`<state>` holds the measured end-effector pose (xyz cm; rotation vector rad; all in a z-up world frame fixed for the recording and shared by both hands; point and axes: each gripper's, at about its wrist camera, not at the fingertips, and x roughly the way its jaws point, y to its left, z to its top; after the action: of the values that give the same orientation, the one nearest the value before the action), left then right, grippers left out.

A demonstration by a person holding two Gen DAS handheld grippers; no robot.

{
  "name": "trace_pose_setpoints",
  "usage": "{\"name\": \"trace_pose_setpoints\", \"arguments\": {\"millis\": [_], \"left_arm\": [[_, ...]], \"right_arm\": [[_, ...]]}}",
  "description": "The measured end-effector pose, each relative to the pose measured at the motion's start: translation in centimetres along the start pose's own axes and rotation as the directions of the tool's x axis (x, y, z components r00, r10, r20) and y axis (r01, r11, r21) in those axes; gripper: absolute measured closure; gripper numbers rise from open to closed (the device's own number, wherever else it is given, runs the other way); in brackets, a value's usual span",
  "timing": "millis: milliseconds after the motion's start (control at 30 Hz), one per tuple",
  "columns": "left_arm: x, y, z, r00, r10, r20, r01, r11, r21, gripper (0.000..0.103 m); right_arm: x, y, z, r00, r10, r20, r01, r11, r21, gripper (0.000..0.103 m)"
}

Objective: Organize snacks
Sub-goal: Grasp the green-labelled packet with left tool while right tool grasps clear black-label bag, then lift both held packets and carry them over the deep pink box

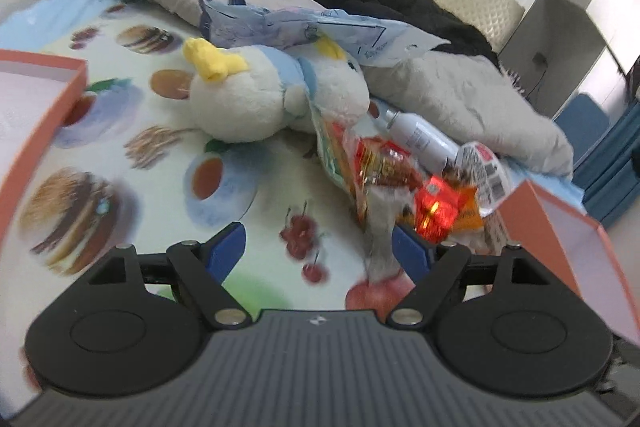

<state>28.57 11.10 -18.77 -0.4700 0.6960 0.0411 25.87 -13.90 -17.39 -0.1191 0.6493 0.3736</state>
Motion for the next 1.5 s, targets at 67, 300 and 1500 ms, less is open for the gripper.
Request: {"name": "trace_pose_setpoints", "arguments": {"millis": [67, 300, 1500], "left_arm": [[1.5, 0.4, 0.8, 1.000, -0.020, 0.000, 0.020, 0.999, -0.034, 0.021], [6.0, 0.4, 3.0, 0.995, -0.102, 0.016, 0.103, 0.992, -0.077, 0.028], [1.8, 0.0, 0.2, 0.997, -0.074, -0.029, 0.074, 0.997, -0.027, 0.101]], "right_arm": [[1.7, 0.2, 0.4, 1.000, 0.009, -0.003, -0.009, 1.000, -0.026, 0.026], [6.9, 1.5, 1.6, 0.998, 0.050, -0.023, -0.052, 0.993, -0.105, 0.028], [5.5, 2.1, 1.1, 0.995, 0.017, -0.098, -0.027, 0.994, -0.102, 0.069]]}}
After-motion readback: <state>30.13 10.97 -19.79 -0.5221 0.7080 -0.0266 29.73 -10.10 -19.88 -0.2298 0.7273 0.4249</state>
